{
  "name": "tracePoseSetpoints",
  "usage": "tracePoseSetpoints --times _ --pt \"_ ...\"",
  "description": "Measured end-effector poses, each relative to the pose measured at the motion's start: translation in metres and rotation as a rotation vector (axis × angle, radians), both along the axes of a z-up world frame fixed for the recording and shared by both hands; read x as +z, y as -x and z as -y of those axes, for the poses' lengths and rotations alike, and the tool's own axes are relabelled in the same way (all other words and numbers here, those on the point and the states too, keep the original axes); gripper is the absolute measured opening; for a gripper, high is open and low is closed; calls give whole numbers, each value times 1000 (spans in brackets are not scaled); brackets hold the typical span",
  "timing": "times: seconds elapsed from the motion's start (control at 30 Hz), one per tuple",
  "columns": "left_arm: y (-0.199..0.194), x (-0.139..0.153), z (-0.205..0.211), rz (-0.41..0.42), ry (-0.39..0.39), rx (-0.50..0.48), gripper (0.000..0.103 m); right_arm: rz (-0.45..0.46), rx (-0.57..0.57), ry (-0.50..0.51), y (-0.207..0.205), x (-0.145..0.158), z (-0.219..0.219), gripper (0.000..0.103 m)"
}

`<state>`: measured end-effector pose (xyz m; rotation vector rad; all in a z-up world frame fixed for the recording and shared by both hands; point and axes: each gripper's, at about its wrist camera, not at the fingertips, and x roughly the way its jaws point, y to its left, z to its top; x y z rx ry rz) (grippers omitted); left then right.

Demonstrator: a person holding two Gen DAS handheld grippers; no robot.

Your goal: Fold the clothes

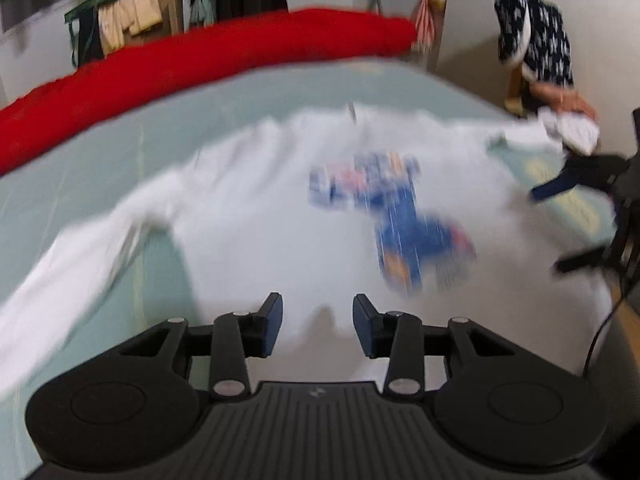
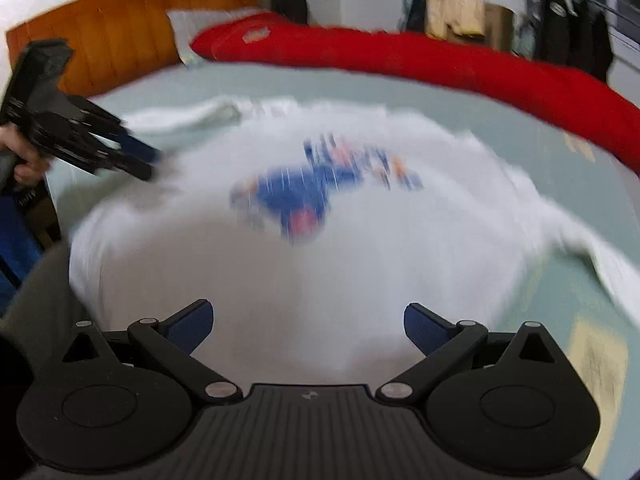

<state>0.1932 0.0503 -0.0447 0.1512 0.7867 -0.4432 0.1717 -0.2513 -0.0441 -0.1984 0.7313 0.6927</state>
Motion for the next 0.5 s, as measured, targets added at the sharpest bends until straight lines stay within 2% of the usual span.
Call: tracePoseSetpoints --times 0.13,0.23,0.3,0.37,0.4,0.47,0.5 --pt "-73 -19 7 -42 86 24 40 9 44 36 -74 -6 -44 103" --pt "-111 -47 -2 -95 118 80 40 -52 46 44 -125 -25 -59 103" --pt "-122 -55 -17 -103 127 135 37 -72 18 71 -145 -35 -56 103" --pt "-126 -55 -34 -93 139 183 28 -69 -1 37 -161 -38 -39 103" --pt "-128 -55 -43 -90 147 206 28 -69 -38 27 -169 -38 -27 103" --pt "-137 -53 -53 -154 204 229 28 -87 -132 11 -185 -40 -5 103" --pt "-139 -51 -52 -172 198 224 28 -104 -147 -10 -190 -39 2 103"
